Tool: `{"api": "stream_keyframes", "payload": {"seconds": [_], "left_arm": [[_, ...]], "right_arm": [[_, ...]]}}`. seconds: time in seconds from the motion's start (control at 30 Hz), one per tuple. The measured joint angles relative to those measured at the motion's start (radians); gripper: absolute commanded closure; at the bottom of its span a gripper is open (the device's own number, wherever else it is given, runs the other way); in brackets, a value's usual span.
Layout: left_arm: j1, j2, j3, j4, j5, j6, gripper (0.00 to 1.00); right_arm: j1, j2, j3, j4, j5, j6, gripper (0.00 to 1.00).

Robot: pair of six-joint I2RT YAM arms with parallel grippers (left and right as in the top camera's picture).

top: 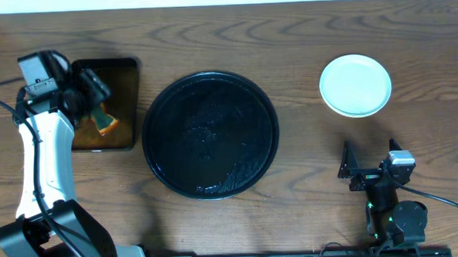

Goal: Clean dirty plates on tray and stack at the side

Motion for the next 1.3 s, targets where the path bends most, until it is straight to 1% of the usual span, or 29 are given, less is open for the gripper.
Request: {"api": "stream_keyframes", "payload": {"seconds": [0.13, 0.2, 0.3, 0.4, 0.47, 0.53, 0.6, 0.67, 0.77, 0.93, 1.03, 1.1, 1.2, 1.3], "left_arm": [[0.000, 0.004, -0.002, -0.154, -0.045, 0.003, 0.22], [0.000, 0.004, -0.005, -0.202, -0.059, 0.003, 0.22], [-0.006, 0.004, -0.045, -0.206, -0.073, 0.003, 0.22], [-0.037, 0.004, -0.151, -0.121, -0.079, 0.008, 0.22], [-0.070, 0.003, -0.233, -0.008, -0.083, 0.008, 0.22], [-0.118, -0.005, -0.313, 0.095, -0.097, 0.013, 0.22], [-0.173, -0.037, -0.407, 0.241, -0.095, 0.022, 0.22], [-0.231, -0.056, -0.485, 0.330, -0.095, 0.033, 0.22], [-0.310, -0.108, -0.567, 0.418, -0.093, 0.069, 0.22], [-0.346, -0.235, -0.586, 0.454, -0.109, 0.094, 0.22], [-0.346, -0.317, -0.632, 0.465, -0.124, 0.105, 0.22], [-0.346, -0.365, -0.683, 0.494, -0.133, 0.108, 0.22], [-0.346, -0.458, -0.789, 0.585, -0.140, 0.109, 0.22], [-0.346, -0.603, -0.892, 0.646, -0.143, 0.109, 0.22]], "right_arm": [[0.000, 0.000, 0.000, 0.000, 0.000, 0.000, 0.01], [0.000, 0.000, 0.000, 0.000, 0.000, 0.000, 0.01], [0.000, 0.000, 0.000, 0.000, 0.000, 0.000, 0.01], [0.000, 0.000, 0.000, 0.000, 0.000, 0.000, 0.01], [0.000, 0.000, 0.000, 0.000, 0.000, 0.000, 0.01], [0.000, 0.000, 0.000, 0.000, 0.000, 0.000, 0.01], [0.000, -0.001, 0.000, 0.000, 0.000, 0.000, 0.01], [0.000, -0.001, 0.000, 0.000, 0.000, 0.000, 0.01], [0.000, -0.001, 0.000, 0.000, 0.000, 0.000, 0.01], [0.000, -0.001, 0.000, 0.000, 0.000, 0.000, 0.01], [0.000, -0.001, 0.000, 0.000, 0.000, 0.000, 0.01], [0.000, -0.001, 0.000, 0.000, 0.000, 0.000, 0.01], [0.000, -0.001, 0.000, 0.001, 0.000, 0.000, 0.01], [0.000, -0.001, 0.000, 0.000, 0.000, 0.000, 0.01]]}}
